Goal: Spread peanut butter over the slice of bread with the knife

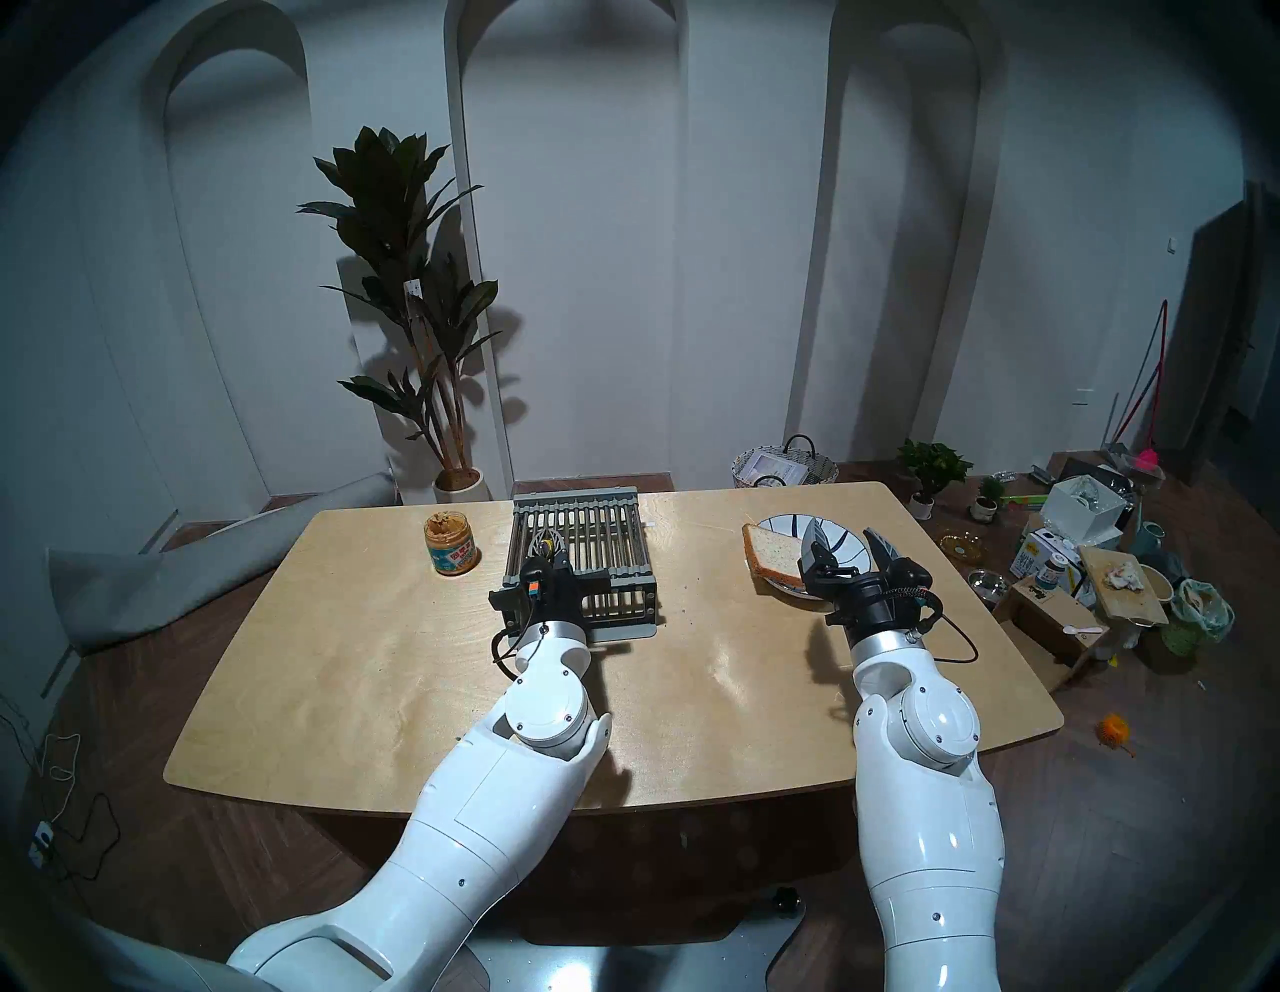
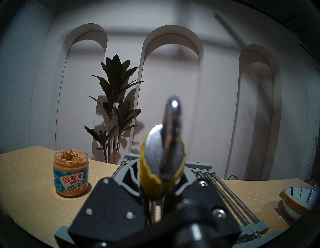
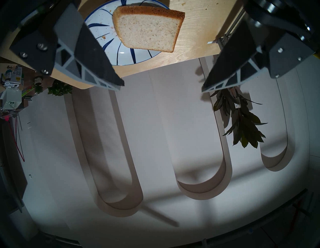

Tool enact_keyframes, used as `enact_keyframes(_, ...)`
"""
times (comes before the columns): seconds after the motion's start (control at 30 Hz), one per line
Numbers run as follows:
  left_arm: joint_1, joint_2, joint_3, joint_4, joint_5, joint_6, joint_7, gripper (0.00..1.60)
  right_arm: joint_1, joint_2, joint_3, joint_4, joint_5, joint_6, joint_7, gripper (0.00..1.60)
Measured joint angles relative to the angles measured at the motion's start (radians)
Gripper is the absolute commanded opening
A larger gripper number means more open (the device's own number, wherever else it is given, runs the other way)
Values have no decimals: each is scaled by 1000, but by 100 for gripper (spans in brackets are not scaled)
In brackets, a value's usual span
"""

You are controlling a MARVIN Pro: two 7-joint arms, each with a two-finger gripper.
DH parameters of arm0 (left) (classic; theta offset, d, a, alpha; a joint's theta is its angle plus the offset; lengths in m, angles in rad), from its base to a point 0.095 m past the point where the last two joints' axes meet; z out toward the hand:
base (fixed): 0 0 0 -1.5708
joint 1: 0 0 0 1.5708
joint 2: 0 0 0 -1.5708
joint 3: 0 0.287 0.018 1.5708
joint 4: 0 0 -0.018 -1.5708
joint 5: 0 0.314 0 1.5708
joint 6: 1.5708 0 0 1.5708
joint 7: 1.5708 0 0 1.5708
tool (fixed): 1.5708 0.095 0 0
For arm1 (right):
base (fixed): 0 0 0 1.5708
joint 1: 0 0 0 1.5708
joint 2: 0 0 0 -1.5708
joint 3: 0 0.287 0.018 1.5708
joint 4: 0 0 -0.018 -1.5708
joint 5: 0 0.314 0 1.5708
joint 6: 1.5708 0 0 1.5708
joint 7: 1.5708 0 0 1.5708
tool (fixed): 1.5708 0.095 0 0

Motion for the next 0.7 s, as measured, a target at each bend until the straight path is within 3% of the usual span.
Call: enact_keyframes(0.7, 82, 59, 36, -224, 20, 128, -7, 0, 7, 0, 3, 7, 12, 0, 13, 160)
